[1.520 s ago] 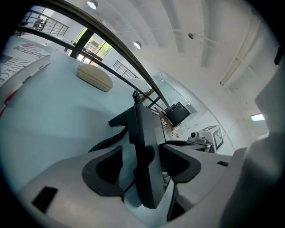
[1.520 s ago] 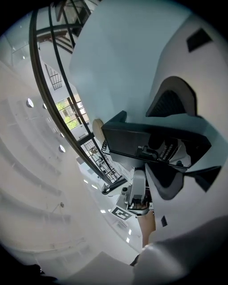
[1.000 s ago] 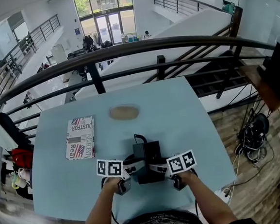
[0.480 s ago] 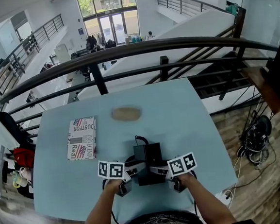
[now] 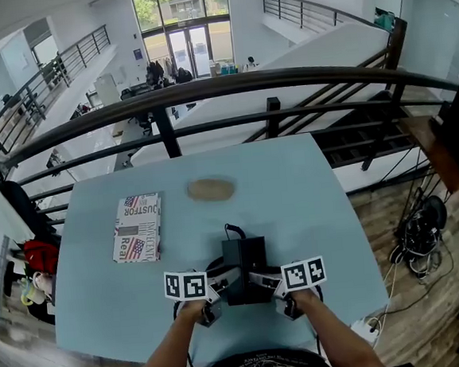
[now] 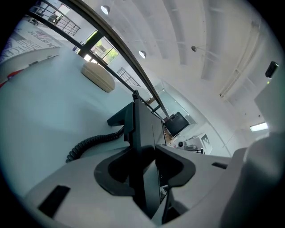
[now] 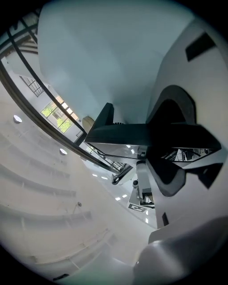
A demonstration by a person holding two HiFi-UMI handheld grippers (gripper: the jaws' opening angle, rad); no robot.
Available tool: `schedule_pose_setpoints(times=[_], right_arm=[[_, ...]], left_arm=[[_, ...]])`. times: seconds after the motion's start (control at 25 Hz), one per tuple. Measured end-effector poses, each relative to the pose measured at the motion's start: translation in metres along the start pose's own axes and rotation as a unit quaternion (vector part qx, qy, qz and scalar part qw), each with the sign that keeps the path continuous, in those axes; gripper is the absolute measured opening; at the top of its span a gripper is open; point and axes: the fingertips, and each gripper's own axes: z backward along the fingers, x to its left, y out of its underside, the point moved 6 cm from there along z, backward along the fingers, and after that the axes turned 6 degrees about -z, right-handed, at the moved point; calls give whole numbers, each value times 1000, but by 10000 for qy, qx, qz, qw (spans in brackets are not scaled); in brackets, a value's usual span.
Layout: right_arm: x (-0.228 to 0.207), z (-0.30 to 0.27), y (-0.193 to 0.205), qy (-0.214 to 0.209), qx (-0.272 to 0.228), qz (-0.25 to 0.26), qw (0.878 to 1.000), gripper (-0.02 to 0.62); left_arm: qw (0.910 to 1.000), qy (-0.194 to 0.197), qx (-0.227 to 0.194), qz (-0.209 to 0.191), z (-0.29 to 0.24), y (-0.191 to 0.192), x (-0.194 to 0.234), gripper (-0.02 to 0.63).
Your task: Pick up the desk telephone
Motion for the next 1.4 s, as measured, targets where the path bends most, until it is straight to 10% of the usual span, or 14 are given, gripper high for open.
schedule_pose_setpoints(times=[0.64, 1.4], right_arm=[[16, 9, -9, -250, -241, 160, 9993, 210], [106, 55, -72, -690, -1163, 1396, 9809, 204]], left_arm=[[9981, -165, -598, -32, 10, -8, -15, 152], [9788, -68, -1798, -977, 49, -84, -91, 152]])
